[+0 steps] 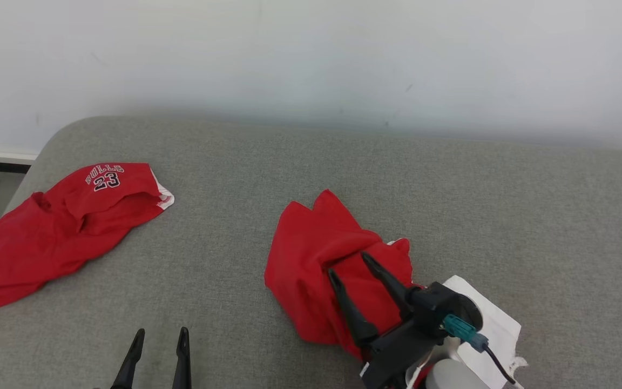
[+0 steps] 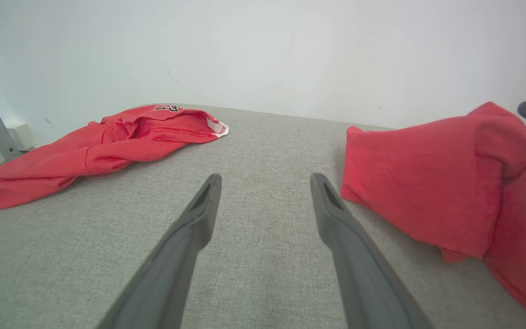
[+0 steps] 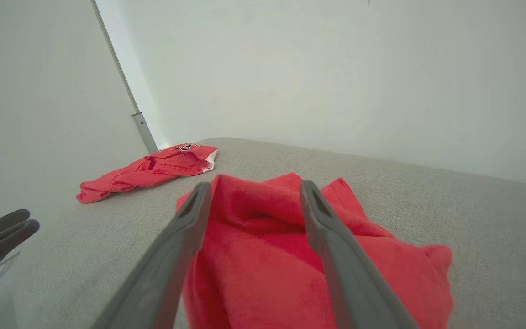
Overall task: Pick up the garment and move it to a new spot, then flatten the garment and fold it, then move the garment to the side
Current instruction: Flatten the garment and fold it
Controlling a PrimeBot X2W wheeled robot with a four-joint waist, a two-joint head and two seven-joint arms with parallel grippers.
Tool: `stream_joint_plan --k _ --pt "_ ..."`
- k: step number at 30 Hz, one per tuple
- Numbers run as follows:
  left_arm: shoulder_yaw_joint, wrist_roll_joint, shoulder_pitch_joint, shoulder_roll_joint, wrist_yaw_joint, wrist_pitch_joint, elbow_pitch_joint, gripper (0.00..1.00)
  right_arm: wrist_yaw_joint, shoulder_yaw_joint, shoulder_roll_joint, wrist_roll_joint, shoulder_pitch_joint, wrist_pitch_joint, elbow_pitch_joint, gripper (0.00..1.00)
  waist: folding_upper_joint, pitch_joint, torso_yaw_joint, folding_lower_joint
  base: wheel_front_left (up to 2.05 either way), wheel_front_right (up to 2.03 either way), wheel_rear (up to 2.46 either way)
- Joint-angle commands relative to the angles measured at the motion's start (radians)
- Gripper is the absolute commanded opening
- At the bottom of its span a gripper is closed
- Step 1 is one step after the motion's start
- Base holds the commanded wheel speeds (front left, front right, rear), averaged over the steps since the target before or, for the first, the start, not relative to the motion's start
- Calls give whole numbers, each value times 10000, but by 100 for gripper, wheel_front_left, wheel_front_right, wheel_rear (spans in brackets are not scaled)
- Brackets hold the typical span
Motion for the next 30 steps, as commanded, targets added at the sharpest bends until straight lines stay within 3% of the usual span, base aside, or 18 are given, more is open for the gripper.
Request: stream_joint_plan --k 1,3,8,14,20,26,27,28,29,30 --pt "3 -13 67 -12 49 -37 -45 100 -22 -468 -24 -342 355 -43 -335 100 -1 -48 -146 0 0 0 0" --pt "3 -6 54 -12 50 -37 -54 100 -22 -873 -58 -466 563 -42 -557 100 -1 -52 -178 0 0 0 0" --pt "128 36 102 -12 52 -37 -138 100 -22 -3151 -64 -1113 1795 -37 -1553 100 -1 -52 -386 0 0 0 0" --pt "206 132 161 -11 7 -37 -152 100 -22 -5105 -45 -1662 2738 -11 -1389 100 -1 -20 -505 0 0 0 0" --pt "254 233 68 -11 -67 -37 -121 100 -22 -6053 -5 -2065 2778 132 -435 100 -1 71 -468 0 0 0 0" --pt "278 292 -1 -11 -90 -37 -108 100 -22 -6136 4 -2040 2408 415 1021 100 -1 195 -342 0 0 0 0" --pt "286 301 -9 -12 -97 -37 -98 100 -22 -6108 5 -1983 2310 461 1286 68 -1 212 -328 0 0 0 0" --pt "302 306 -16 -12 -106 -37 -86 100 -22 -6115 3 -1950 2196 411 1474 15 -1 229 -315 0 0 0 0" --pt "317 309 -22 -12 -114 -37 -77 100 -22 -6117 2 -1956 2073 370 1631 0 -1 242 -306 0 0 0 0" --pt "328 309 -29 -12 -121 -37 -67 100 -22 -6093 5 -1971 1970 317 1755 0 -1 254 -298 0 0 0 0"
